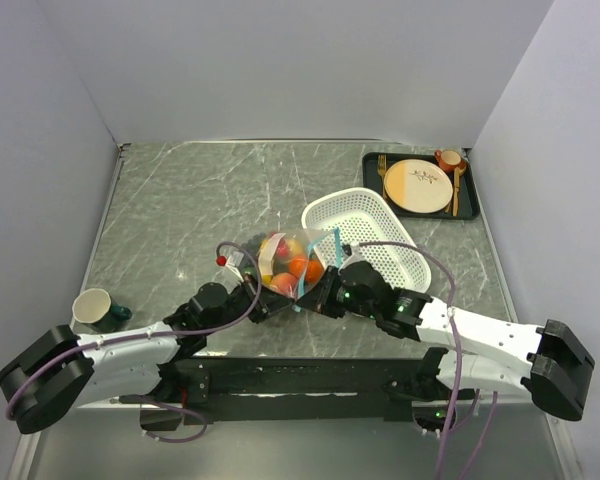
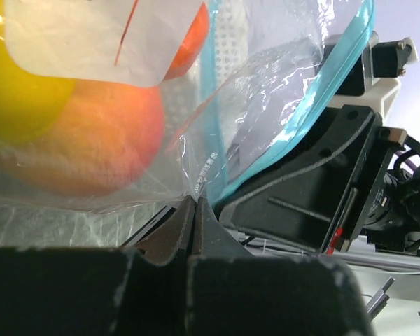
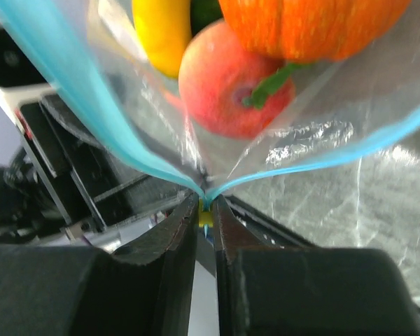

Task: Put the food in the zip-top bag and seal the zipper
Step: Zip the zipper food storage bag at the center of the board.

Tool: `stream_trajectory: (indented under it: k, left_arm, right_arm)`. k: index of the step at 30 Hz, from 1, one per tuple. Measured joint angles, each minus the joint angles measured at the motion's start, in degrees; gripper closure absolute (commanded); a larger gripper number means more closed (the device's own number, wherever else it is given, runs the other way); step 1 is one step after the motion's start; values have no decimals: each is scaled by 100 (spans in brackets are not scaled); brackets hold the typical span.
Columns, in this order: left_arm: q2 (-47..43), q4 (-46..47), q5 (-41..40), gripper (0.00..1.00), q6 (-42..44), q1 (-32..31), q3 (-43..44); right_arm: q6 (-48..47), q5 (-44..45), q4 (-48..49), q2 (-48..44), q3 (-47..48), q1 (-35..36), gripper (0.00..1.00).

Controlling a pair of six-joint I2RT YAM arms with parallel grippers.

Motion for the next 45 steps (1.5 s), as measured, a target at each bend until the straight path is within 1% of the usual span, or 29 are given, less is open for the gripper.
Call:
stream_trajectory:
  k: [5,6,8,10,12,13,14,15,18,19,22,27,29,35,43,45]
  left_arm:
    - [31,-111,164,99,72,7,0]
    - [28,-127,170,99,85,7,0]
    - [15,-144,181,99,90,7,0]
    - [-24,-173,184,99,94,7,0]
    - [-85,-221,181,99,111,13,0]
    - [-105,-238,181,99,114,17,0]
    - [-120,-251,184,99,116,20,0]
    - [-133,-267,184,99,116,22,0]
    - [-168,-313,184,99,118,26,0]
    - [-184,-326,184,99,118,26,0]
    - [-256,-361,179,99,118,26,0]
    - [-323,-378,175,99,118,26,0]
    - [-334,-380,170,99,116,26,-2]
    - [-348,-402,164,99,118,28,-13]
    - [-350,-398,166,99,116,26,-26]
    - [-350,-396,168,99,114,26,-44]
  right_arm:
    - [118,46,-9,-85,-149,240,78]
    - [144,42,-22,-120,-186,269,76]
    - [175,42,-44,-203,-249,323,75]
    - [212,55,-85,-341,-326,361,79]
    - [262,94,-105,-468,-398,361,79]
    - [291,120,-101,-520,-442,361,77]
    - [310,144,-107,-549,-472,361,64]
    - [319,181,-109,-564,-509,361,54]
    - [341,275,-136,-573,-531,361,43]
    - [337,308,-133,-592,-531,361,43]
    - [315,369,-133,-704,-531,361,42]
    - [295,407,-125,-774,-531,361,48]
    - [286,411,-109,-750,-531,361,52]
    - [184,396,-74,-452,-409,358,55]
    - [72,341,11,-350,-251,341,57]
    - [57,323,7,-348,-251,341,60]
